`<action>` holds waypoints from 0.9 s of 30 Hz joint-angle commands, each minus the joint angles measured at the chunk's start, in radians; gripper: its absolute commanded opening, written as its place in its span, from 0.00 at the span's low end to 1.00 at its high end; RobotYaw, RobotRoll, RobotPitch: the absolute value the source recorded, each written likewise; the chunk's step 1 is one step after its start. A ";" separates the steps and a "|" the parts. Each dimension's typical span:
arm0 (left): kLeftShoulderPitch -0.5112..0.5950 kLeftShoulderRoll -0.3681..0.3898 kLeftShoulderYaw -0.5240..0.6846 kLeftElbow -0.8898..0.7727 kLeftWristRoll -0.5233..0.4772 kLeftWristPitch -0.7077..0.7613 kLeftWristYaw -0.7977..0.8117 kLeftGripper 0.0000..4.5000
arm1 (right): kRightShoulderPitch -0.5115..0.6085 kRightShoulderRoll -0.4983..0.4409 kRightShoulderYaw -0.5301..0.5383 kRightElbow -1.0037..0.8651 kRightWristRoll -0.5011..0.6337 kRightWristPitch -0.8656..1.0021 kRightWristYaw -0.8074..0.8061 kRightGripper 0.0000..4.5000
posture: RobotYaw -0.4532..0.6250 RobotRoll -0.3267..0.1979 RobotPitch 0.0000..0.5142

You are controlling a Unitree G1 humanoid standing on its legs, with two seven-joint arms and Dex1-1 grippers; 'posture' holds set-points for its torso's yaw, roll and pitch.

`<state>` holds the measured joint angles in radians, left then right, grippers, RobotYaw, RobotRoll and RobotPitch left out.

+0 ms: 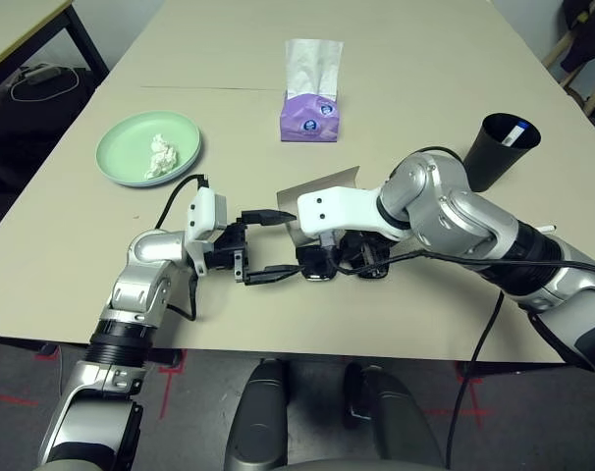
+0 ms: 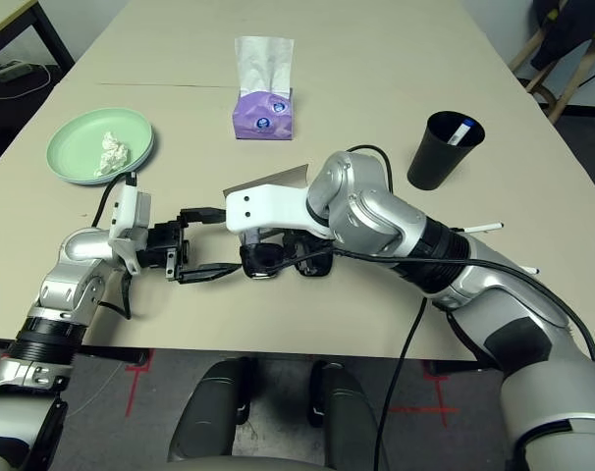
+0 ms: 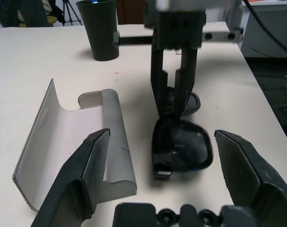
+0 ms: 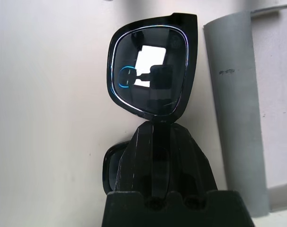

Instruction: Organize and tidy the items on the table.

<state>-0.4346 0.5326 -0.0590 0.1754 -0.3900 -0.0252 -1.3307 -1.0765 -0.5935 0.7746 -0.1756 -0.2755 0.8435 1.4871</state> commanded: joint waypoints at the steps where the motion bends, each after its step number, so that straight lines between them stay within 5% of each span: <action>1: -0.003 0.006 -0.014 0.004 0.014 -0.013 -0.009 1.00 | -0.022 -0.045 -0.032 -0.050 0.016 -0.068 0.013 0.08 | 0.59 0.62 0.31; 12: 0.007 0.012 -0.001 -0.015 0.018 -0.004 0.041 1.00 | -0.072 -0.062 -0.106 0.013 -0.028 -0.271 -0.081 0.08 | 0.59 0.62 0.30; 27: 0.068 0.052 0.007 -0.090 0.002 0.033 0.072 1.00 | -0.113 0.088 -0.081 0.342 -0.172 -0.568 -0.211 0.08 | 0.64 0.62 0.32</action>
<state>-0.3826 0.5729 -0.0518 0.1145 -0.3905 0.0016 -1.2580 -1.1746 -0.5125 0.6887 0.1506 -0.4325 0.2976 1.2836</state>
